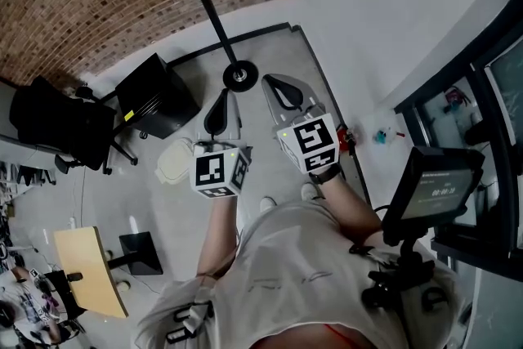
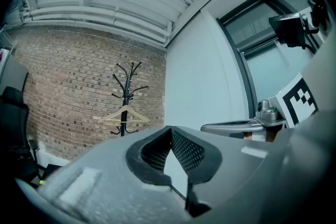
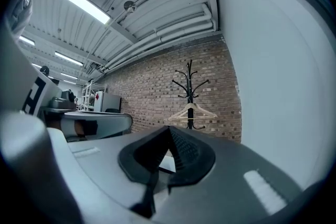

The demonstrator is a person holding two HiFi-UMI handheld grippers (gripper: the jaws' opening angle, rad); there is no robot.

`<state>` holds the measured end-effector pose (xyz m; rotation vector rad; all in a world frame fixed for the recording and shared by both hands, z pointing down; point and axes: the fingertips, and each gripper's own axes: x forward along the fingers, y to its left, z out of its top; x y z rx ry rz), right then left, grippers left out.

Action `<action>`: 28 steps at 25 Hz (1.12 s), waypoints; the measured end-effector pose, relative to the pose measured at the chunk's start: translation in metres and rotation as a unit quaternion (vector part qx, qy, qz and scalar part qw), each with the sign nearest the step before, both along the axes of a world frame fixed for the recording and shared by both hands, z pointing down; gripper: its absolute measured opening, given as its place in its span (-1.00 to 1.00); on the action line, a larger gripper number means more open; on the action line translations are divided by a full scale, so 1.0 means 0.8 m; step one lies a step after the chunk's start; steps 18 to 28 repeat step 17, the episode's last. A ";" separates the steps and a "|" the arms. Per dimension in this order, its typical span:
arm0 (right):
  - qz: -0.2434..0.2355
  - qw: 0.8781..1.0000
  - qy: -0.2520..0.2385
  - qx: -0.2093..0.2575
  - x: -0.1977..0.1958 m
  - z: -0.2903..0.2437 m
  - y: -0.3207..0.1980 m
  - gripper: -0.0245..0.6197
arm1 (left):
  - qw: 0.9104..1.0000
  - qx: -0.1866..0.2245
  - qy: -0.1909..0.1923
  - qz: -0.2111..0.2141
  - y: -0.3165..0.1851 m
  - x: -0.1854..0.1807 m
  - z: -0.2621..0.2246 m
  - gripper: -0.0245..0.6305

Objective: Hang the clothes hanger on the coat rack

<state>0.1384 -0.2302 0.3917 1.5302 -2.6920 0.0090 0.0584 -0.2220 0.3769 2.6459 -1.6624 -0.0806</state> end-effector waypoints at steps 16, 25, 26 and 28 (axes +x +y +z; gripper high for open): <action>0.049 0.999 0.008 -0.003 0.015 -0.003 0.021 -0.91 | 0.999 -0.002 0.012 0.051 0.012 0.015 -0.002 -0.92; 0.051 0.999 0.008 -0.003 0.015 -0.004 0.022 -0.91 | 0.999 -0.002 0.013 0.052 0.012 0.015 -0.003 -0.92; 0.051 0.999 0.008 -0.003 0.015 -0.004 0.022 -0.91 | 0.999 -0.002 0.013 0.052 0.012 0.015 -0.003 -0.92; 0.051 0.999 0.008 -0.003 0.015 -0.004 0.022 -0.91 | 0.999 -0.002 0.013 0.052 0.012 0.015 -0.003 -0.92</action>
